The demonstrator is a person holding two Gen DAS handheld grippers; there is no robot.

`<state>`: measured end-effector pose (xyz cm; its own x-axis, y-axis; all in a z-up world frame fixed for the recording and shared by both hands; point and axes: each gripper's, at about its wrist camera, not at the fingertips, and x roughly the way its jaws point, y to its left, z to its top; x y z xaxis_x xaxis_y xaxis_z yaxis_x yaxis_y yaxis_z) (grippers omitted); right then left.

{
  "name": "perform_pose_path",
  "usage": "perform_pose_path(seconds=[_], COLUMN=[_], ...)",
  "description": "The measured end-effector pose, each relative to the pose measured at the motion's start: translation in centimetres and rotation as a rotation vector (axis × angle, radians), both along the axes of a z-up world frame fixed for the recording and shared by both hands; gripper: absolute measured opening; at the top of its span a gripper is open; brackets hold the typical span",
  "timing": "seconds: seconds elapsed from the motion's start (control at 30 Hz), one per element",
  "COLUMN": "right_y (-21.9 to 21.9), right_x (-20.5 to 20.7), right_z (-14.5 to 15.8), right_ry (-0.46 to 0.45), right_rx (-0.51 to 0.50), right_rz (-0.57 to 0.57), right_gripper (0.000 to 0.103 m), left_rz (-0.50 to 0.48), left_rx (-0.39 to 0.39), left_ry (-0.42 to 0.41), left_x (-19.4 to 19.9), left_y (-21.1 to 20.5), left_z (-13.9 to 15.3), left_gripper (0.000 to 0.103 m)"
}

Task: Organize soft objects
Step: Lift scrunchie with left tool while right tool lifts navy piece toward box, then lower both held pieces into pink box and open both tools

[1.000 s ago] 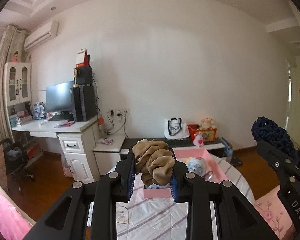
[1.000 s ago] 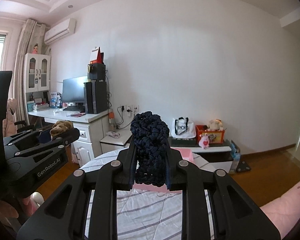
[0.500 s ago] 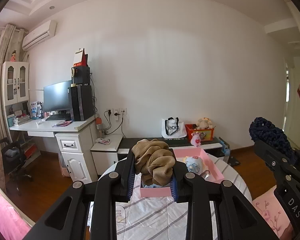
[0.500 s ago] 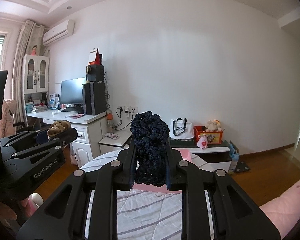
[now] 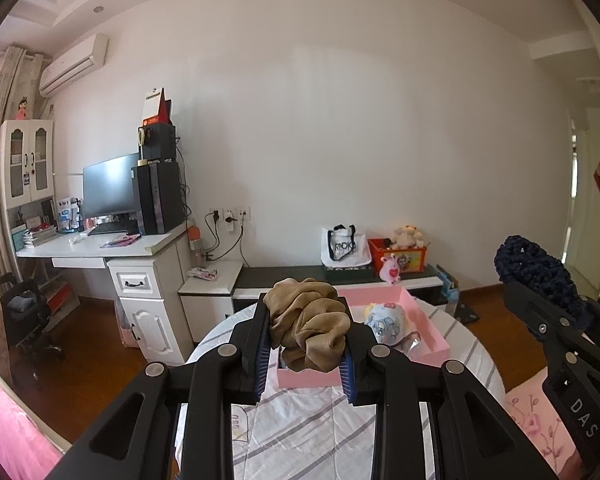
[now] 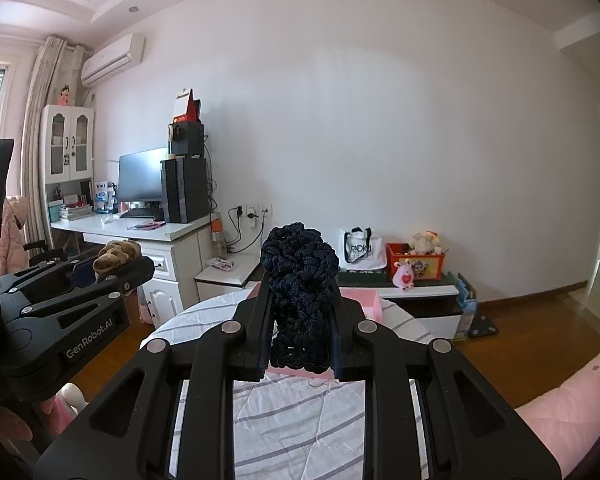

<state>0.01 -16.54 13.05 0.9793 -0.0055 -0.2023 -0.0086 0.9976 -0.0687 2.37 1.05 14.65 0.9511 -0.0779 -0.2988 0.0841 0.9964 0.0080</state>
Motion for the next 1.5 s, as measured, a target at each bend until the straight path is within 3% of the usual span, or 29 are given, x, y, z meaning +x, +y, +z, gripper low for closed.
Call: perform_pose_path(seconds=[0.33,0.63,1.13,1.5], right_y=[-0.5,-1.1,-3.9,-5.6], right_x=[2.5,5.8,14.1,19.1], right_z=[-1.6,-3.6,-7.6,-6.7], right_ry=[0.077,0.166,0.319,0.331], right_rx=[0.010,0.023,0.069,0.060], right_rz=[-0.017,-0.027,-0.048,-0.088], right_gripper=[0.021,0.021,0.021,0.021], left_rz=[-0.028,-0.046,-0.065,-0.103], left_rx=[0.008,0.012,0.059,0.071], left_ry=[0.074,0.163,0.321,0.374], left_x=[2.7,8.6,23.9,36.5], left_y=[-0.4,-0.6,-3.6,-5.6], left_z=[-0.4,-0.9,-1.1,-0.1], left_gripper=[0.026,0.026,0.026,0.025])
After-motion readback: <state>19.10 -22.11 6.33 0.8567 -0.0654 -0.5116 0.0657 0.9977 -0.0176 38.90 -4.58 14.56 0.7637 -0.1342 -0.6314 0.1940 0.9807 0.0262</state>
